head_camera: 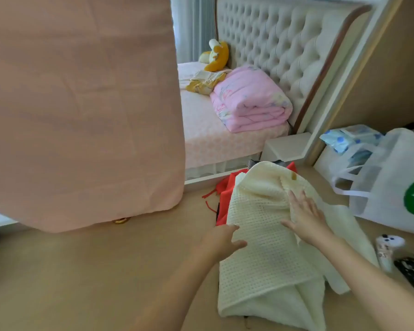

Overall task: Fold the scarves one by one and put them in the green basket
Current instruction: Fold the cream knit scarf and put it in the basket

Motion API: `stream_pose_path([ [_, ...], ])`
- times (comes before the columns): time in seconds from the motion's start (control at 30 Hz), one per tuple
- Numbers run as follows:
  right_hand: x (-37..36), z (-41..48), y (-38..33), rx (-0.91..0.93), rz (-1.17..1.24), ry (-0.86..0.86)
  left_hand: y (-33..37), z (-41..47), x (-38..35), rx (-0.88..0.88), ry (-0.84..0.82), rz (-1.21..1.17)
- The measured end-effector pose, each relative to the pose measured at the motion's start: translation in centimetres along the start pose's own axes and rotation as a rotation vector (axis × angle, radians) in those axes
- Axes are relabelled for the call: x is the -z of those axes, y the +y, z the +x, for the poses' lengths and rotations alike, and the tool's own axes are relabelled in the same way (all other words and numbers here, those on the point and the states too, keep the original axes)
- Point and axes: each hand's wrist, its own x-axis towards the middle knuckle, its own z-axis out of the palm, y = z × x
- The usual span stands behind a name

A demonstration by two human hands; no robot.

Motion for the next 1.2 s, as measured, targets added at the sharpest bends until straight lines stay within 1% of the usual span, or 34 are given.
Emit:
stream_pose_path([
  [0.1, -1.9, -0.2, 2.6, -0.102, 0.159, 0.031, 1.8, 2.0, -1.8, -0.045, 0.029, 0.093],
  [0.2, -3.7, -0.2, 3.9, -0.269, 0.475, 0.081, 3.2, 3.8, -3.3, -0.053, 0.036, 0.09],
  [0.27, -4.2, -0.2, 4.2, -0.343, 0.615, 0.192, 3.5, 4.8, -4.4, -0.053, 0.034, 0.059],
  [0.37, -4.8, -0.8, 3.8, -0.278, 0.679, 0.401, 3.8, 5.6, -6.1, -0.033, 0.061, -0.004],
  [0.4, -4.9, -1.2, 3.4, -0.252, 0.7, 0.464, 4.0, 5.7, -6.6, -0.021, 0.094, -0.061],
  [0.43, -4.9, -1.6, 2.9, -0.224, 0.737, 0.509, 4.2, 5.6, -6.9, -0.001, 0.133, -0.172],
  [0.5, -5.0, -2.5, 1.7, -0.159, 0.858, 0.552, 4.8, 5.4, -7.2, 0.036, 0.186, -0.551],
  [0.53, -5.2, -2.8, 1.1, -0.126, 0.936, 0.545, 5.3, 5.1, -7.3, 0.051, 0.175, -0.746],
  [0.57, -5.3, -3.3, 0.5, -0.099, 1.011, 0.505, 5.9, 4.8, -7.3, 0.06, 0.146, -0.877],
  [0.6, -5.3, -3.7, -0.1, -0.07, 1.082, 0.444, 6.4, 4.6, -7.5, 0.063, 0.103, -0.95],
  [0.67, -4.6, -4.4, -1.0, -0.042, 1.278, 0.245, 7.1, 4.5, -8.0, 0.07, 0.035, -1.052],
  [0.7, -4.0, -4.7, -1.2, -0.052, 1.397, 0.122, 7.4, 4.6, -8.2, 0.094, 0.043, -1.106],
  [0.73, -3.5, -4.9, -1.3, -0.062, 1.474, 0.041, 7.6, 4.7, -8.2, 0.122, 0.074, -1.164],
  [0.77, -3.0, -5.0, -1.0, -0.055, 1.469, 0.033, 7.6, 4.7, -8.2, 0.151, 0.131, -1.208],
  [0.8, -2.7, -4.9, -0.6, -0.041, 1.366, 0.102, 7.4, 4.8, -8.2, 0.174, 0.209, -1.223],
  [0.87, -2.3, -4.1, 0.9, -0.011, 1.056, 0.325, 6.6, 4.6, -8.0, 0.202, 0.357, -1.211],
  [0.9, -2.1, -3.5, 1.5, 0.045, 0.919, 0.394, 6.2, 4.4, -7.8, 0.211, 0.421, -1.208],
  [0.93, -2.0, -2.8, 2.1, 0.129, 0.795, 0.416, 5.8, 4.0, -7.4, 0.21, 0.474, -1.203],
  [1.0, -1.9, -0.8, 2.4, 0.311, 0.546, 0.339, 5.0, 3.1, -6.9, 0.172, 0.532, -1.194],
  [1.03, -1.8, 0.2, 2.1, 0.39, 0.428, 0.29, 4.5, 2.6, -6.6, 0.134, 0.526, -1.164],
  [1.1, -2.0, 1.8, 0.9, 0.505, 0.232, 0.217, 3.6, 1.5, -5.9, 0.06, 0.464, -1.08],
  [1.17, -2.5, 2.7, -0.7, 0.584, 0.149, 0.208, 2.3, 0.1, -5.6, 0.054, 0.428, -1.025],
  [1.2, -2.7, 2.8, -1.7, 0.622, 0.167, 0.227, 1.4, -0.8, -5.6, 0.091, 0.432, -1.009],
])
